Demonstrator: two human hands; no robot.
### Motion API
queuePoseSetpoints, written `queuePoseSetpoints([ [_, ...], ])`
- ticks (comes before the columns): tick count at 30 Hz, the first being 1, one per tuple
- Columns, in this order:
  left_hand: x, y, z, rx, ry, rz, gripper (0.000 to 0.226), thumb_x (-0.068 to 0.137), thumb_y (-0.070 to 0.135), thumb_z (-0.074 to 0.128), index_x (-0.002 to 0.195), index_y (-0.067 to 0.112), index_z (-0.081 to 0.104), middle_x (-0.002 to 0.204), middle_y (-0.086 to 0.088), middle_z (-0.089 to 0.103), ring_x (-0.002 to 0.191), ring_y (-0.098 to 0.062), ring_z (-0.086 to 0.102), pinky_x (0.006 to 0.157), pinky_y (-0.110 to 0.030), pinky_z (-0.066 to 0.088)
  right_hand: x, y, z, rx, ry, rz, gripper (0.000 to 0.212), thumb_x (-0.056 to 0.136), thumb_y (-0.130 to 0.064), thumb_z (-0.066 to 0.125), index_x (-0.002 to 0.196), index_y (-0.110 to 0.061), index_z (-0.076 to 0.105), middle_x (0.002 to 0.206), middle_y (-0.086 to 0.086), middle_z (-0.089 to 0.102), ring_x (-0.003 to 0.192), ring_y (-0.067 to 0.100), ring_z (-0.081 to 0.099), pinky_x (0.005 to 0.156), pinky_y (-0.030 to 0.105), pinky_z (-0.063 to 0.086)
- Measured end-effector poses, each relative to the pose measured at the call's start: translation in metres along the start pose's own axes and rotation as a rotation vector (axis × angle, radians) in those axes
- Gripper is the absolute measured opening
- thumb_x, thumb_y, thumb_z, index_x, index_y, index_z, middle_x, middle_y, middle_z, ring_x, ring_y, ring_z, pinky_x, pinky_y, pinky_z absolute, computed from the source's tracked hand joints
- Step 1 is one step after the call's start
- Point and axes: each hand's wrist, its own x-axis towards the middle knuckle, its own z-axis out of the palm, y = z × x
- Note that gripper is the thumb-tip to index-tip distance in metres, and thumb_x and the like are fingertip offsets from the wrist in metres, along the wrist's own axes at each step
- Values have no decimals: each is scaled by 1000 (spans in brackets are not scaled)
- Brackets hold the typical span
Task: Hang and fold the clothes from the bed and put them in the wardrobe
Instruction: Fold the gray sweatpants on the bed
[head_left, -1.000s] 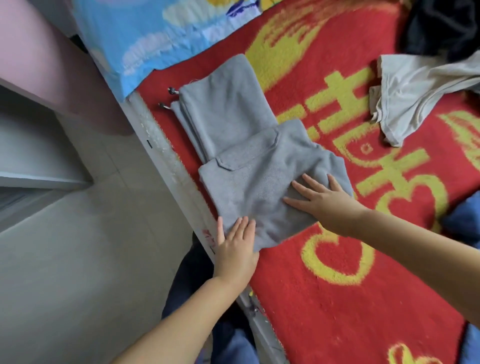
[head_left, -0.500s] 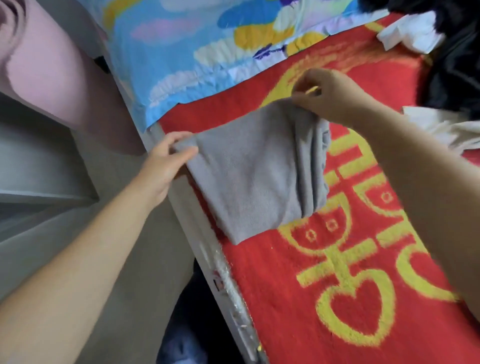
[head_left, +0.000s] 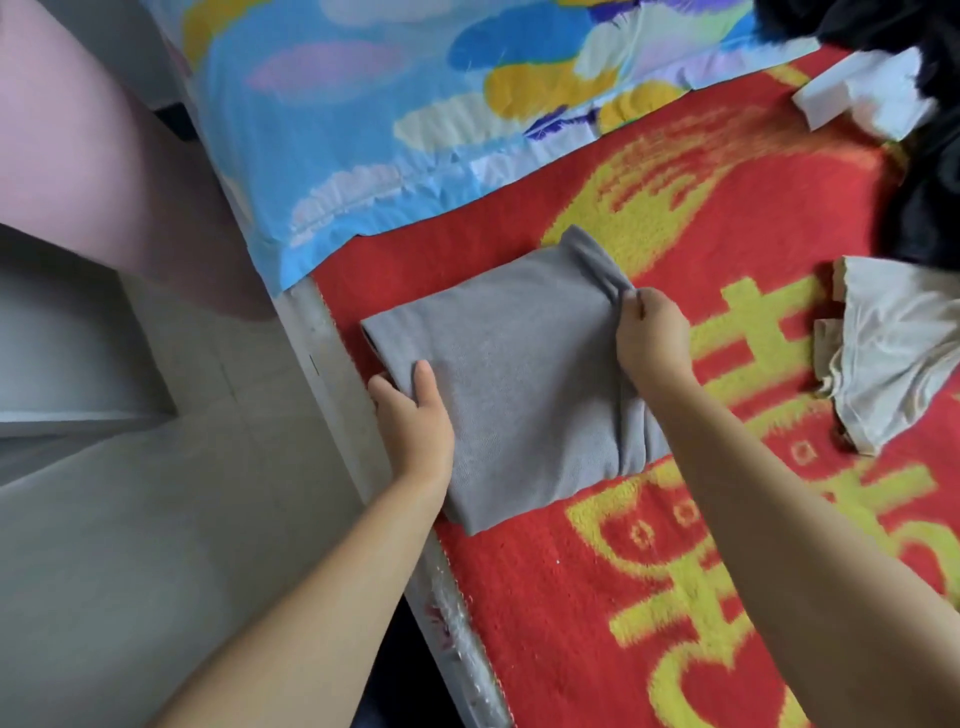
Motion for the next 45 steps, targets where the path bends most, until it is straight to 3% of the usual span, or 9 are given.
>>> queuePoseSetpoints([
  [7, 10, -13, -4, -21, -9, -5, 39, 99, 32, 47, 122, 1, 44, 108, -9, 59, 95, -24, 58, 78, -27, 43, 15, 18, 2, 69, -61, 122, 33, 100, -26, 39, 75, -7, 51, 71, 5, 53, 70, 21, 48, 63, 33, 31],
  [16, -84, -36, -6, 206, 53, -90, 60, 83, 31, 71, 120, -10, 46, 122, -27, 45, 116, -39, 43, 101, -42, 36, -111, 63, -8, -172, -37, 99, 42, 86, -38, 62, 113, -10, 46, 112, 8, 46, 97, 23, 45, 76, 36, 42],
  [20, -97, -57, -7, 221, 13, -67, 32, 85, 27, 69, 86, -3, 59, 103, -26, 58, 89, -29, 57, 82, -32, 48, -108, 77, 1, 4, -44, 171, 4, 93, -13, 46, 90, -13, 47, 89, 1, 50, 70, 17, 43, 51, 26, 29],
  [28, -88, -92, -29, -63, -249, -128, 8, 91, 32, 61, 90, 24, 57, 116, -12, 60, 99, -20, 62, 92, -39, 50, -82, 113, -16, 951, -360, 482, 27, 100, -2, 38, 96, -12, 63, 87, 0, 64, 76, 11, 58, 64, 24, 47],
  [33, -93, -76, -34, 354, 9, 250, 37, 81, 18, 73, 107, 3, 52, 115, -18, 49, 107, -38, 50, 96, -36, 38, -65, 93, -28, 100, -251, 332, 45, 83, 6, 44, 125, -11, 50, 107, 10, 59, 92, 26, 57, 69, 38, 50],
  [36, -104, -59, -38, 577, 66, 809, 67, 81, 24, 63, 139, 5, 36, 141, -23, 35, 131, -38, 35, 112, -58, 20, -82, 79, -36, -210, 80, -375, 67, 74, -6, 32, 141, -10, 38, 139, 18, 43, 130, 35, 37, 103, 52, 39],
  [38, -114, -57, -25, 835, -88, 1067, 84, 77, 27, 66, 149, 11, 26, 152, -21, 26, 143, -35, 22, 112, -62, 10, -101, 76, -23, -516, -39, -834, 81, 70, -11, 33, 151, -17, 24, 154, 16, 27, 146, 33, 14, 112, 61, 21],
  [42, -101, -72, 1, 1263, -236, 819, 105, 86, 32, 62, 144, 14, -23, 150, -24, -26, 142, -33, -20, 110, -64, -6, -94, 102, 3, -926, -339, -931, 91, 89, -13, 45, 148, -32, -22, 156, 3, -26, 144, 26, -23, 112, 65, -9],
  [45, -72, -83, 13, 1350, -194, 727, 108, 90, 36, 56, 135, 15, -40, 145, -23, -39, 140, -34, -29, 103, -67, -16, -72, 98, 11, -884, -180, -908, 93, 86, -20, 64, 153, -29, 1, 161, 8, 1, 148, 31, 4, 111, 68, 8],
])
